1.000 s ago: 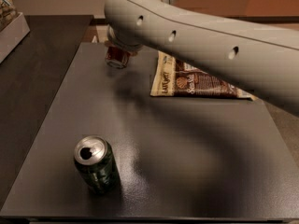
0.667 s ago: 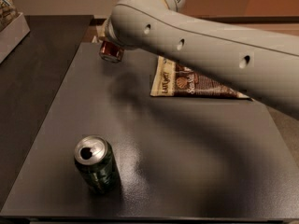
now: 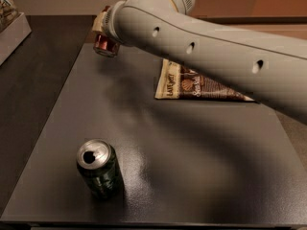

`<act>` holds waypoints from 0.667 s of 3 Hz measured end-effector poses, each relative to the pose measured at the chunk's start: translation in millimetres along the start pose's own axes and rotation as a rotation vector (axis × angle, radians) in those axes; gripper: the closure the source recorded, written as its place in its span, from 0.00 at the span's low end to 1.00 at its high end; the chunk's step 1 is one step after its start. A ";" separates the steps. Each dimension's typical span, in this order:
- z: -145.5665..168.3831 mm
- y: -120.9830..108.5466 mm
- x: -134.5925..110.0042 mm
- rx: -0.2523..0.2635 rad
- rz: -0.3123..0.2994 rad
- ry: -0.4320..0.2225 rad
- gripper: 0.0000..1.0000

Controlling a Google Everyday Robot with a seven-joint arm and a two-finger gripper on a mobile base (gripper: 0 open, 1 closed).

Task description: Place coke can upright

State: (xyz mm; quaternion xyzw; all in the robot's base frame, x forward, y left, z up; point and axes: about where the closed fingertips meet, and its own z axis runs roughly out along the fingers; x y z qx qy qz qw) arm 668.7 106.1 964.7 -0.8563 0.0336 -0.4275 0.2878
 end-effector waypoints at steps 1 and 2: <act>2.6 -1.4 -0.6 0.024 -0.053 0.012 1.00; 6.1 -2.6 -6.6 0.070 -0.146 0.032 1.00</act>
Offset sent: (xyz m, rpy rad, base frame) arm -0.0017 0.0102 -0.0123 -0.1049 -0.2270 0.1956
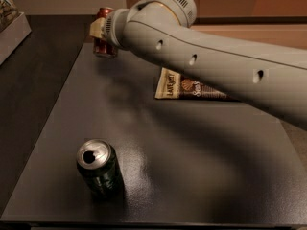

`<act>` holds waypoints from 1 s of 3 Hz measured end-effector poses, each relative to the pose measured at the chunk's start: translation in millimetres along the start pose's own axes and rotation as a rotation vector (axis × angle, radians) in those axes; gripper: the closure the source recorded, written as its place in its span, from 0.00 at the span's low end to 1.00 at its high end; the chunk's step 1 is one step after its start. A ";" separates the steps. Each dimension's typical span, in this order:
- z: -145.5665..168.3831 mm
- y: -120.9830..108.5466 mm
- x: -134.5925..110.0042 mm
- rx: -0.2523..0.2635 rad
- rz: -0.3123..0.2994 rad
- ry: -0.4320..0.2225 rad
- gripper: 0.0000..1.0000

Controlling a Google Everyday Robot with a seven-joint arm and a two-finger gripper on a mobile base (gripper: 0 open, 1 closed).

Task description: Place coke can upright

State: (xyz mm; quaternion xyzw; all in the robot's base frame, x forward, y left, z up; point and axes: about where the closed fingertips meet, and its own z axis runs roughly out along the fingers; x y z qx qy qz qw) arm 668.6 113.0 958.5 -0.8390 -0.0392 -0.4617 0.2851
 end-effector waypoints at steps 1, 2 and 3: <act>-0.3 -0.3 -3.2 0.046 -0.090 0.040 1.00; -1.8 -2.7 -10.1 0.096 -0.197 0.081 1.00; -3.7 -3.7 -16.1 0.131 -0.291 0.115 1.00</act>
Offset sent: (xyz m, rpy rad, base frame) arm -0.0166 -0.0004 -0.0160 -0.1153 -0.3179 0.2116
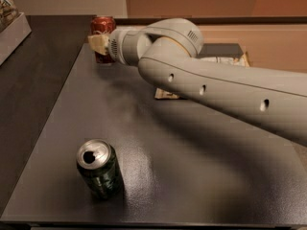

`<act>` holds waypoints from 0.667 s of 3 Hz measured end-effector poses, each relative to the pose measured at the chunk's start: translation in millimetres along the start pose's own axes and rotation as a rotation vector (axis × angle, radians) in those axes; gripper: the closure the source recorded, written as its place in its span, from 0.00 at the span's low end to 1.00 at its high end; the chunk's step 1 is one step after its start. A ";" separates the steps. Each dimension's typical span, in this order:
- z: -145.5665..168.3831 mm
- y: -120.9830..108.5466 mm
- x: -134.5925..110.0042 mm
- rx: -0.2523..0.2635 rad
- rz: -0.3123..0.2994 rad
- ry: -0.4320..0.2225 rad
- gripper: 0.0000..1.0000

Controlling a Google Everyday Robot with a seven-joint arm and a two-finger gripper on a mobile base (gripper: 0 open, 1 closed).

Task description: Place coke can upright

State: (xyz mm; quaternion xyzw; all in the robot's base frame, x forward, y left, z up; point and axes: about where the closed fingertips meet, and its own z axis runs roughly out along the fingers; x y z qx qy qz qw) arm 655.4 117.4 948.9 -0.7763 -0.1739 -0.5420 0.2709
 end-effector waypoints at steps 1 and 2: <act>-5.3 6.3 -2.0 0.019 -0.059 0.036 1.00; -13.3 15.4 0.9 0.032 -0.081 0.075 1.00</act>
Offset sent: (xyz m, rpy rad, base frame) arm -0.0114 -0.0099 -0.0315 0.0147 -0.1698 0.0214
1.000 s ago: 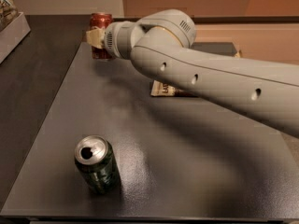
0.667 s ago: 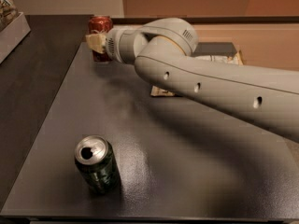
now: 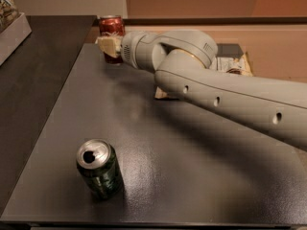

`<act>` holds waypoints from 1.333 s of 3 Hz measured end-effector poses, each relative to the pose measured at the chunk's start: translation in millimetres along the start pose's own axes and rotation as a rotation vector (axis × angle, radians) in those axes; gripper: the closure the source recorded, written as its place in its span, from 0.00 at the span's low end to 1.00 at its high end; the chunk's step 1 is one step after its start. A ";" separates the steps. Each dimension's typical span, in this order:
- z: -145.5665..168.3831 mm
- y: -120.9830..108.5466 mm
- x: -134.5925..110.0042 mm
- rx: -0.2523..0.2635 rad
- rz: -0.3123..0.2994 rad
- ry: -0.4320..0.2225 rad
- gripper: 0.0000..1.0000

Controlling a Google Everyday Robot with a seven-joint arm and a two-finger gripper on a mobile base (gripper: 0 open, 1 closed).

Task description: Place coke can upright

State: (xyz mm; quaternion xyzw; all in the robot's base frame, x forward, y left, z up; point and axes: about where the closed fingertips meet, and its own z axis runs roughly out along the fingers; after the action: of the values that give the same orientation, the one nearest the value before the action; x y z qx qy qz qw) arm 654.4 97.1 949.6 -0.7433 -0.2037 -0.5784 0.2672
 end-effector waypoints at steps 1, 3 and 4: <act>-7.7 9.0 1.9 0.013 -0.009 0.037 1.00; -12.4 12.4 -10.3 0.029 -0.027 0.049 1.00; -14.0 11.2 -7.1 0.034 -0.050 0.061 1.00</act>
Offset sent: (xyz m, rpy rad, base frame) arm -0.0170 0.0130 -0.0504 0.0357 -0.0744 -0.0070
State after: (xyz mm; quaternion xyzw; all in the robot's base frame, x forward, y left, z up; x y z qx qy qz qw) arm 649.0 79.5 943.6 -0.7152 -0.2238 -0.6038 0.2715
